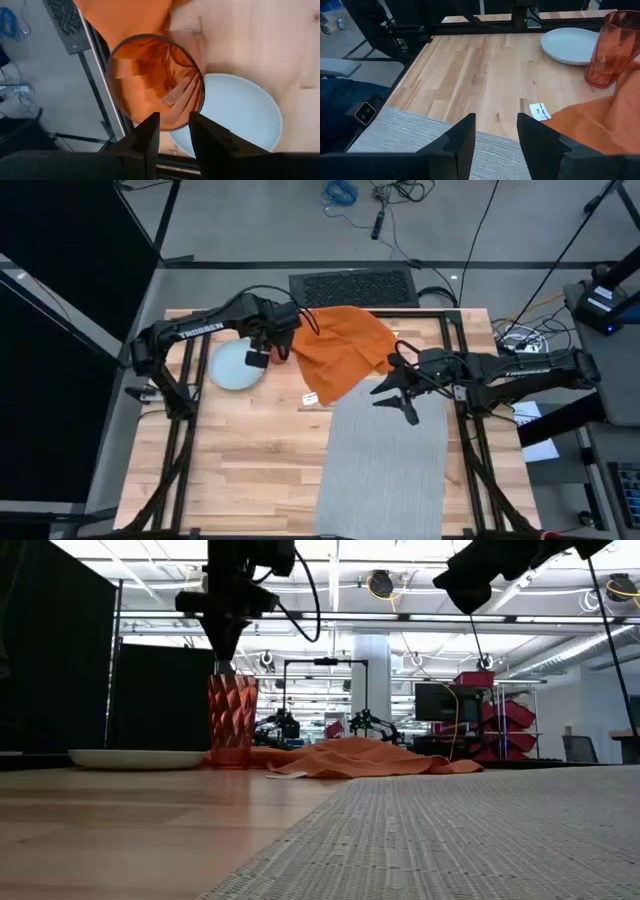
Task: Set table place
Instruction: Move the brown cup
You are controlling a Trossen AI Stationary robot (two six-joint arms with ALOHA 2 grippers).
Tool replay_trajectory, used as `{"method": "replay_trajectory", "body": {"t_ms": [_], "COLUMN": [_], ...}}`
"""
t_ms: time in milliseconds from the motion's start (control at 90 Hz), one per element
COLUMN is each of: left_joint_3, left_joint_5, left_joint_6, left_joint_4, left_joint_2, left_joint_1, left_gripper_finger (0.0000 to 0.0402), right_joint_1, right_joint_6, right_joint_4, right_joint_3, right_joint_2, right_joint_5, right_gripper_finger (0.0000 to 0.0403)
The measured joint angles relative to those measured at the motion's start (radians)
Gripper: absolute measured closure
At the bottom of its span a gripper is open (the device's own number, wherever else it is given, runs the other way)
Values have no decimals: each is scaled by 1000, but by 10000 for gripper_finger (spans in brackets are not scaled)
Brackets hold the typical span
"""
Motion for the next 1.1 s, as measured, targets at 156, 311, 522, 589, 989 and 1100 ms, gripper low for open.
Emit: {"method": "replay_trajectory", "body": {"t_ms": [156,311,522,589,989,1100], "left_joint_3": [-17,-17,-17,-17,-13,-18], "left_joint_5": [-5,-10,16,34,71,94], "left_joint_6": [24,16,-14,-26,-31,-25], "left_joint_4": [-1,0,-24,-22,22,33], "left_joint_2": [38,46,46,46,77,118], "left_joint_1": [-34,-46,-55,-54,-45,-44], "left_gripper_finger": [310,310,310,310,310,310], "right_joint_1": [0,0,0,0,0,1], "right_joint_6": [-7,-13,-17,-18,-15,-10], "right_joint_4": [-9,-18,-16,-16,-15,-17], "right_joint_3": [0,0,0,0,0,0], "right_joint_2": [0,0,0,0,0,0], "right_joint_5": [0,0,0,1,1,1], "right_gripper_finger": [271,271,271,271,271,271]}}
